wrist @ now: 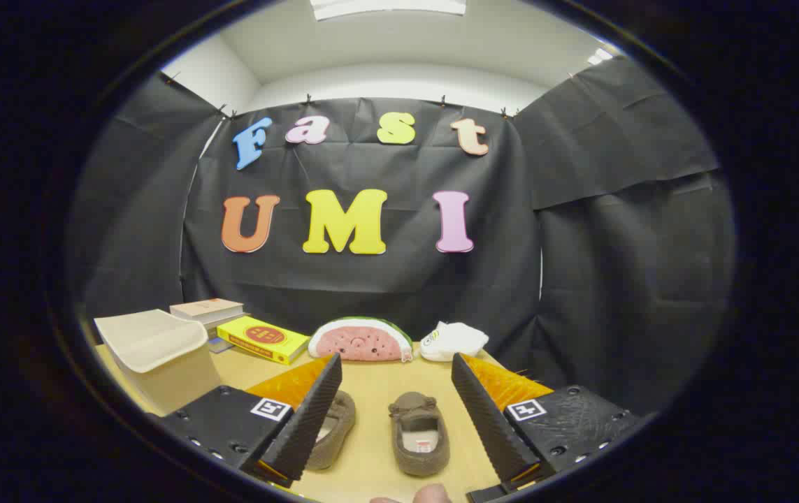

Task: Open the storage box then place both shoes into the box .Put the left shoe in first, then the right shoe, with the right side of both shoes facing outward in a uniform manner.

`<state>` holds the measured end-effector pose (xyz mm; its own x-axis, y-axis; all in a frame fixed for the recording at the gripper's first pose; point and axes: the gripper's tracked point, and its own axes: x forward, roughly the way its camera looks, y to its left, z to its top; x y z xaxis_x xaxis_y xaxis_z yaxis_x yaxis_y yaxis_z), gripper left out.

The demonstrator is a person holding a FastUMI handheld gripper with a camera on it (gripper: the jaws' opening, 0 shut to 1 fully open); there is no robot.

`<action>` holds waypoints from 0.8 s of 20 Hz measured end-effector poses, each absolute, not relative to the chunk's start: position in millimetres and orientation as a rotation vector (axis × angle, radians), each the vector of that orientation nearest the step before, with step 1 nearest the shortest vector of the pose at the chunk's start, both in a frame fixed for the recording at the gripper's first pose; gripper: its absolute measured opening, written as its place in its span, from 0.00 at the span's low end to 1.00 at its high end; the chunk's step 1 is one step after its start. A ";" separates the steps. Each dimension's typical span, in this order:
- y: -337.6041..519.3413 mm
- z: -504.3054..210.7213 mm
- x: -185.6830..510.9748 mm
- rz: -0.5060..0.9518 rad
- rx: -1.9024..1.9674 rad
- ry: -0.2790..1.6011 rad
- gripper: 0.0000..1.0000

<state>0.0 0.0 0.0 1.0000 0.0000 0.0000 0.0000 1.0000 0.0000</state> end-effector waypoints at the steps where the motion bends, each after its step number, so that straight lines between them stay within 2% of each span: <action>1: -0.1 0.7 -0.9 0.000 0.000 -0.005 0.96; 16: 16.1 12.5 -10.5 0.016 -0.002 -0.029 0.96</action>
